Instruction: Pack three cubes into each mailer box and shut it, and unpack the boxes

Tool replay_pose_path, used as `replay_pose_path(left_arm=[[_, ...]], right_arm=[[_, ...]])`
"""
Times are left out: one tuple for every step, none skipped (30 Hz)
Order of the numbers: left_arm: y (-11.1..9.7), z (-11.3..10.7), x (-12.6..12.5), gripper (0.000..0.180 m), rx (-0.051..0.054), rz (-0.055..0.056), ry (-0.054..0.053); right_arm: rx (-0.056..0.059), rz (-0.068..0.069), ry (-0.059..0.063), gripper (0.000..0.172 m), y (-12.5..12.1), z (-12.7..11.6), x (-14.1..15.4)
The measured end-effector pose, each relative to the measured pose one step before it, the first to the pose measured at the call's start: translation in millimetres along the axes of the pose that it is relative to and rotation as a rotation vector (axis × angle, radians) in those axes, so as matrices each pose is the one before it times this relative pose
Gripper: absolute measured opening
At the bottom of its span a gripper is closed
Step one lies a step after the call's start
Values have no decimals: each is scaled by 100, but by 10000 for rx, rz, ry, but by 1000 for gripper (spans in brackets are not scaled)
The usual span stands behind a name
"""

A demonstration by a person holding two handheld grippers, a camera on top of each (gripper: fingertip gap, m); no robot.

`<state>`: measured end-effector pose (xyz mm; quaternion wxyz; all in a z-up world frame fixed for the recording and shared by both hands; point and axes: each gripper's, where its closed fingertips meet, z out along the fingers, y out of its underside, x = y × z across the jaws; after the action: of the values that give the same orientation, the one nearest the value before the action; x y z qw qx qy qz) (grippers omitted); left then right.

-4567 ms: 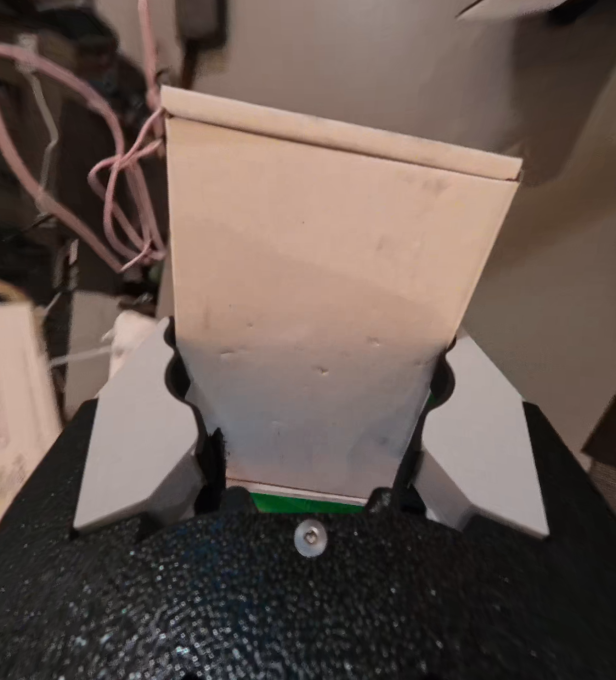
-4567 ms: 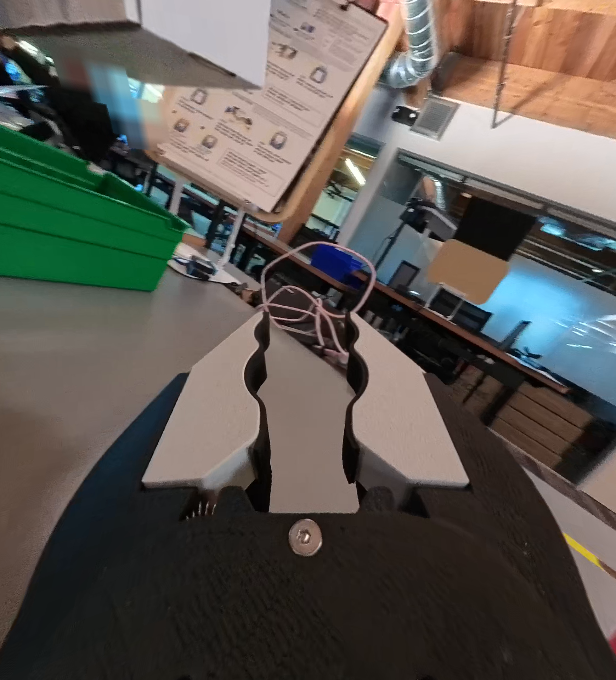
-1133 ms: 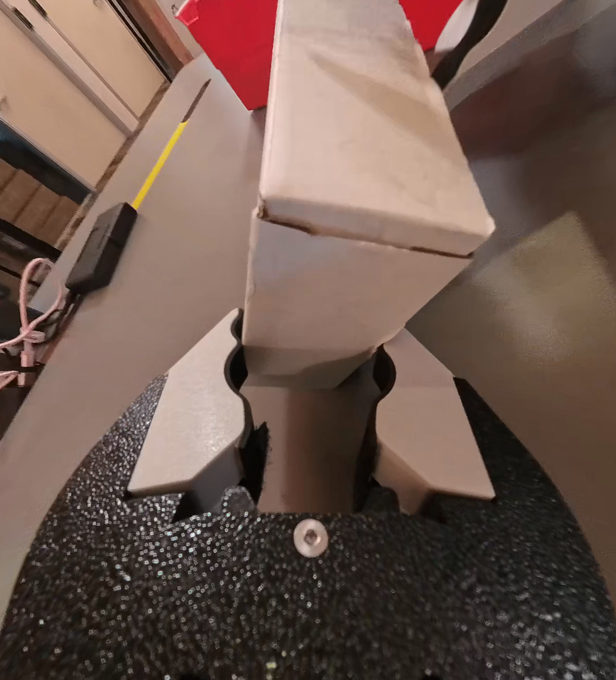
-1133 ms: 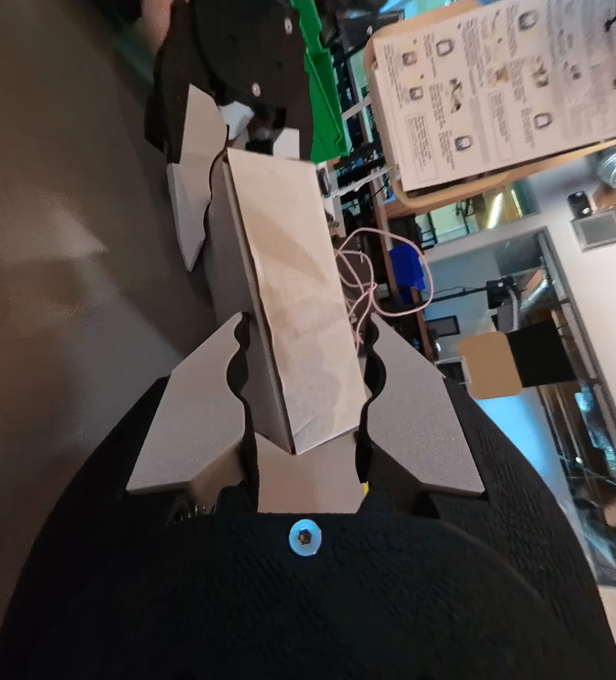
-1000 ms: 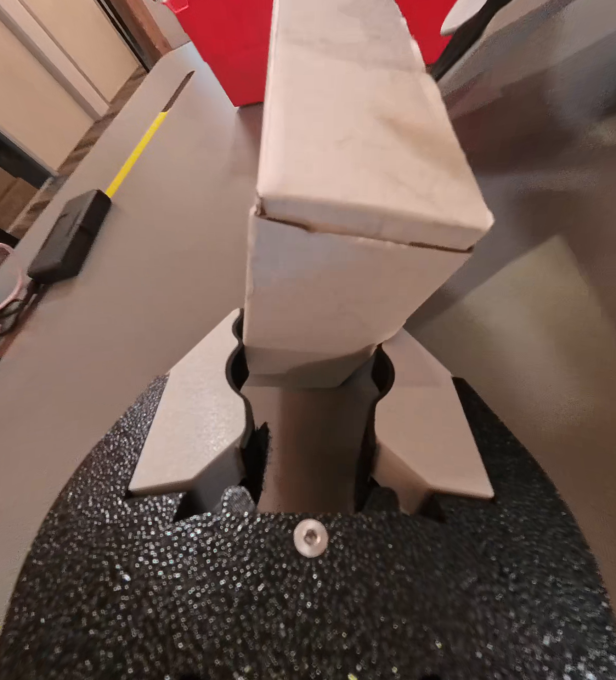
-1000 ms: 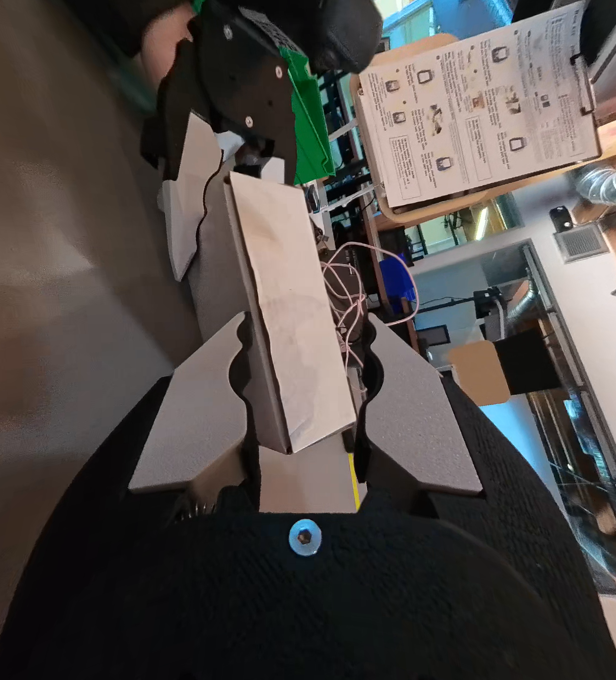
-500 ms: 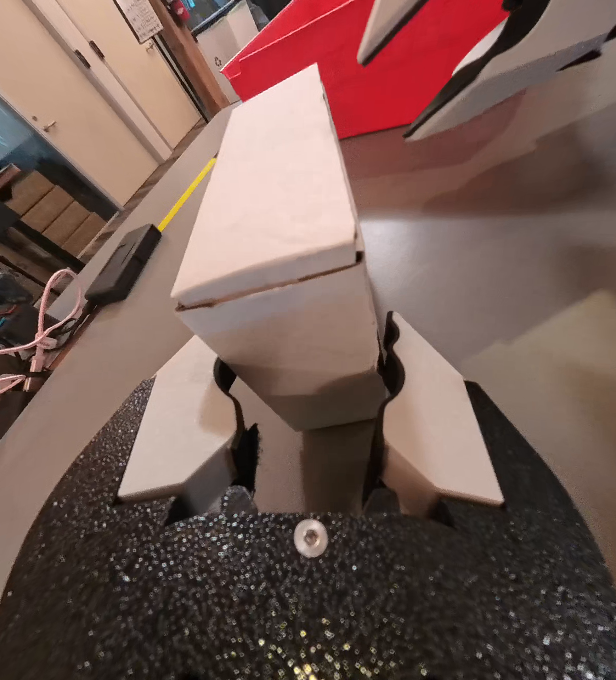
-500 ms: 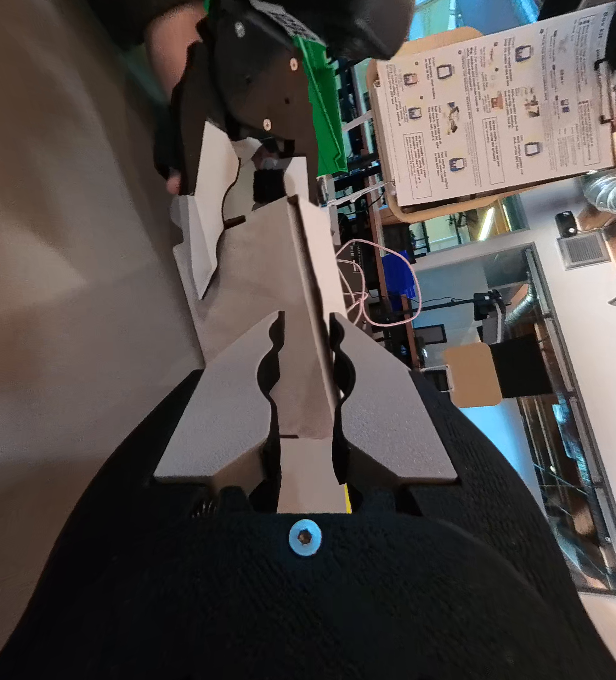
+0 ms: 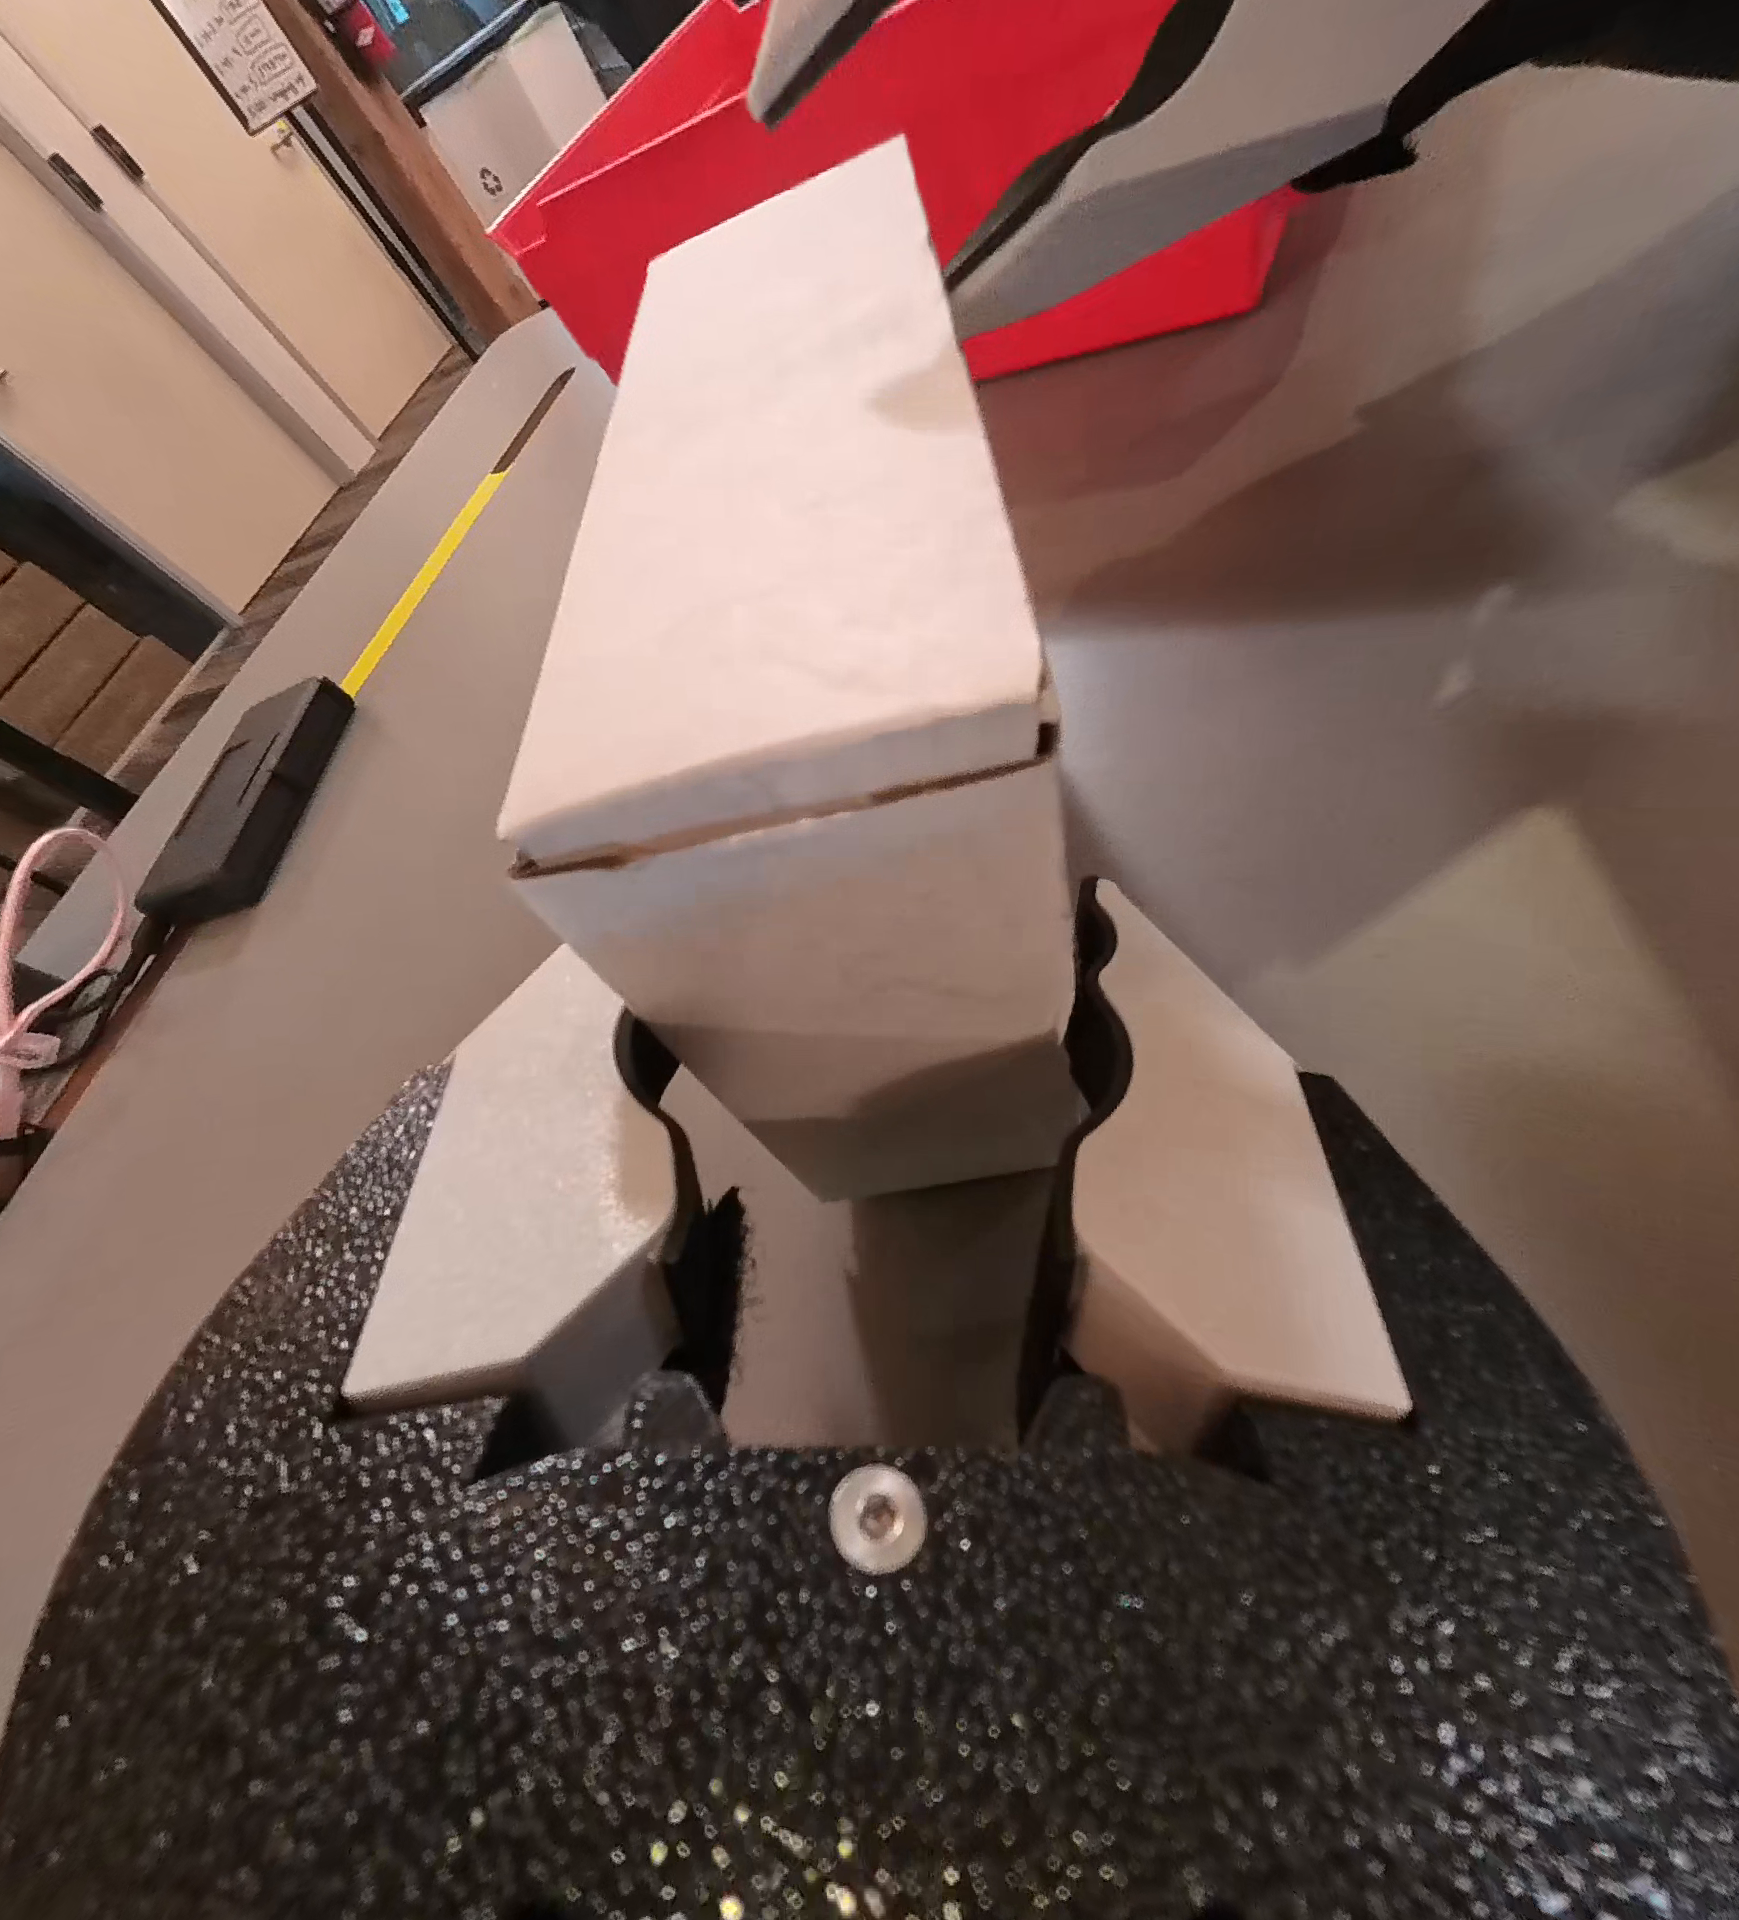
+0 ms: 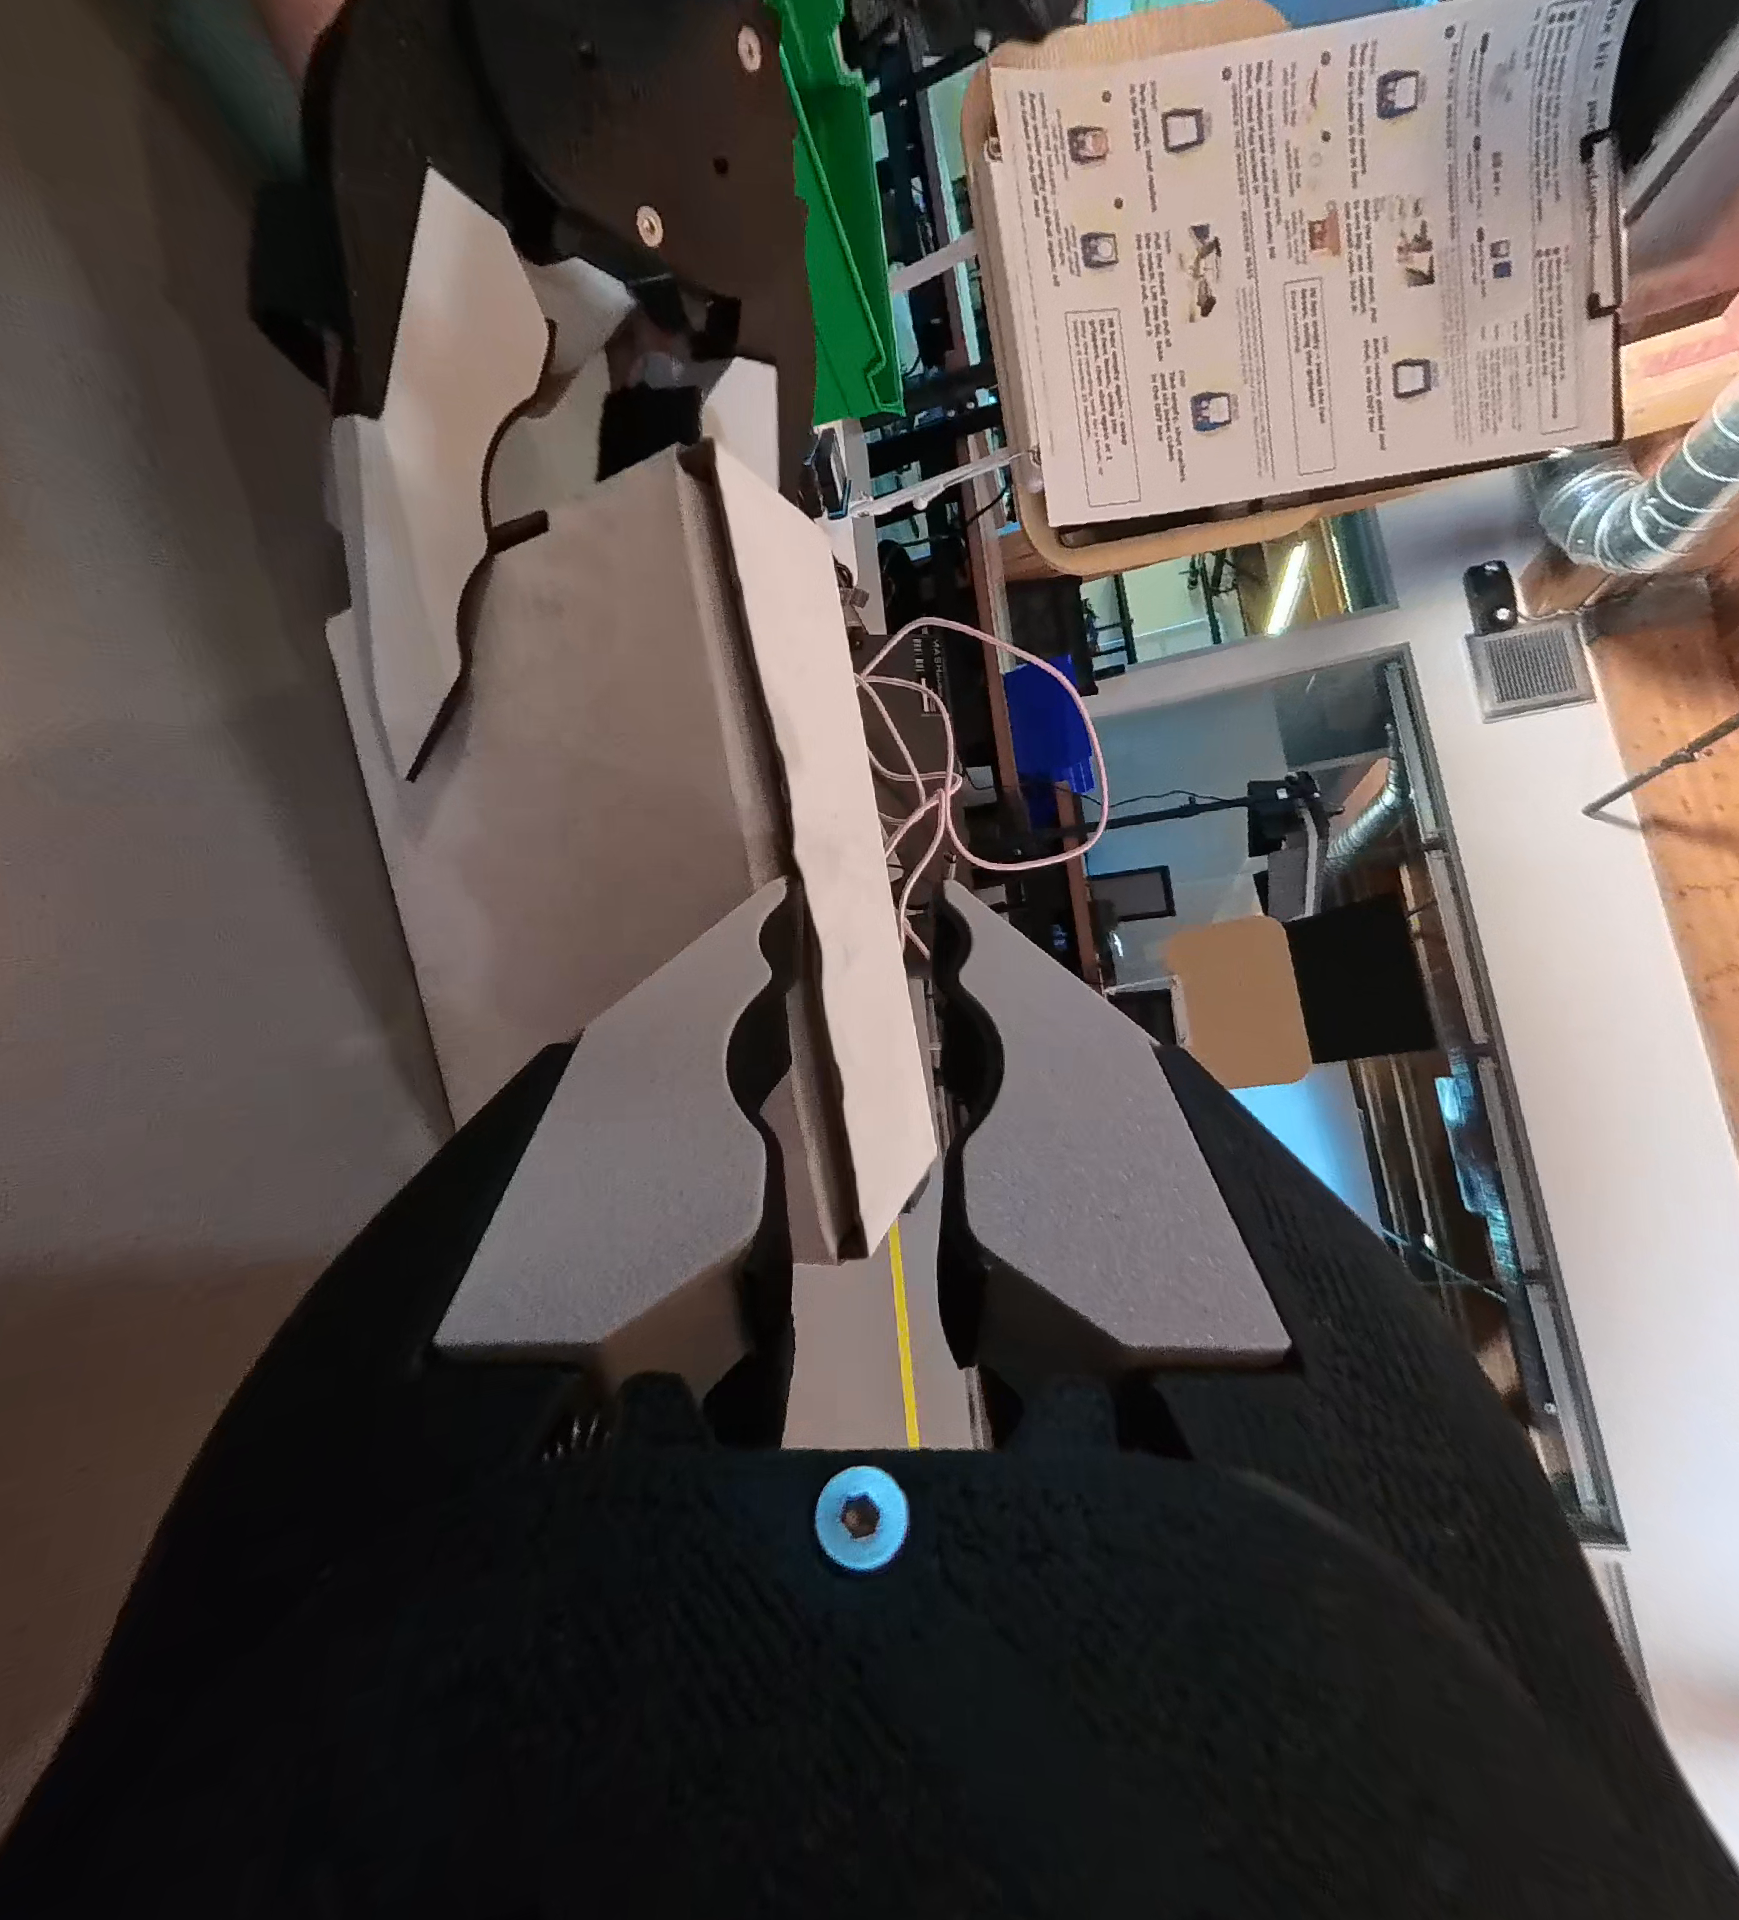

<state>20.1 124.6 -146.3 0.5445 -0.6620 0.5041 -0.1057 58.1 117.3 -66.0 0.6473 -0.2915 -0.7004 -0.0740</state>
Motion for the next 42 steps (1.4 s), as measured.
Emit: replay_pose_path(left_arm=[[-23,-36,39,75,-47,137,-31],[-50,-22,37,75,-19,152,-41],[-68,-27,63,75,0,174,-39],[-101,-28,68,75,14,173,-37],[-148,-25,69,75,34,112,-30],[-159,-4,83,75,43,67,-14],[-163,-4,69,75,46,40,-7],[-97,-4,11,74,31,42,-32],[-78,14,-54,74,14,144,-102],[9,25,-127,74,-46,216,-163],[254,30,-217,74,-190,303,-207],[279,43,-162,74,-154,344,-183],[10,-7,-68,74,13,238,-102],[41,-8,-58,74,-65,265,-93],[36,7,-70,74,-90,458,-166],[-56,36,-19,74,-64,652,-207],[-19,83,-46,74,-118,623,-244],[57,79,-96,74,-163,460,-221],[122,21,-198,74,-155,470,-234],[225,-46,-259,74,-172,562,-255],[294,-77,-220,73,-185,650,-256],[273,-71,-70,73,-146,687,-203],[218,-25,180,72,-128,1135,-170],[-29,39,299,71,-87,1446,-263],[-231,115,242,71,-57,715,-162],[-109,108,-67,72,-62,134,-100],[-71,117,-8,72,72,-396,83],[64,103,-31,73,61,-642,77],[211,58,72,74,-50,-586,124],[313,-10,21,75,-129,-527,63],[463,-134,-258,79,-237,-509,-94],[230,-358,-173,84,-67,-527,93],[-59,-549,-130,91,126,-645,194],[-79,-596,83,98,112,-738,311],[86,-653,352,99,15,-649,370],[202,-621,166,97,-17,-417,40],[90,-623,182,96,80,-129,-106],[-245,-619,381,96,188,-11,-37],[-645,-544,318,96,287,-158,-55],[-912,-453,175,96,316,-306,-61],[-1072,-358,-6,97,329,-383,-99],[-1124,-254,-282,96,334,-394,-220]], right_arm=[[-6,-82,-89,22,-60,-80,-89],[-33,-110,-143,21,-82,-87,-138],[-67,-126,-150,20,-84,-83,-142],[-91,-168,-116,19,-96,-80,-103],[-132,-232,-60,18,-65,-58,-63],[-169,-293,0,18,-25,-25,-22],[-183,-329,16,16,-5,0,-38],[-190,-339,-8,13,22,12,-78],[-209,-297,-72,9,77,44,-184],[-211,-178,-137,3,111,83,-287],[-110,-6,-94,3,24,51,-120],[26,241,-138,3,-90,-32,-44],[55,330,-74,3,-42,-140,192],[150,275,58,1,-102,-333,436],[220,257,180,0,-200,-486,689],[168,296,-5,0,-174,-486,440],[54,270,-88,0,-65,-345,204],[-62,129,-68,0,96,-159,39],[-96,-6,-45,0,175,-27,-70],[-111,30,-106,0,243,74,-200],[-107,123,-186,0,245,137,-292],[-114,171,-220,0,254,137,-301],[-21,212,19,1,97,-17,190],[31,389,-454,2,-31,-134,-353],[-122,552,-591,2,235,-88,-526],[-131,361,-331,1,377,-81,-269],[-34,154,-75,0,289,-30,-35],[55,133,54,1,82,65,107],[76,104,38,1,-75,135,67],[15,54,67,1,-124,157,85],[-38,11,116,1,-122,103,138],[-77,28,44,1,-70,68,67],[-64,90,34,1,-22,49,78],[-44,135,19,1,-10,29,76],[-40,135,-15,1,-5,0,41],[-66,94,0,1,22,-21,49],[-88,72,25,1,48,-26,77],[-66,80,3,1,-38,-7,25],[-26,84,7,1,-136,11,24],[-33,83,11,0,-174,43,9],[-58,63,0,1,-170,51,-20],[-64,29,-31,0,-179,43,-105]])
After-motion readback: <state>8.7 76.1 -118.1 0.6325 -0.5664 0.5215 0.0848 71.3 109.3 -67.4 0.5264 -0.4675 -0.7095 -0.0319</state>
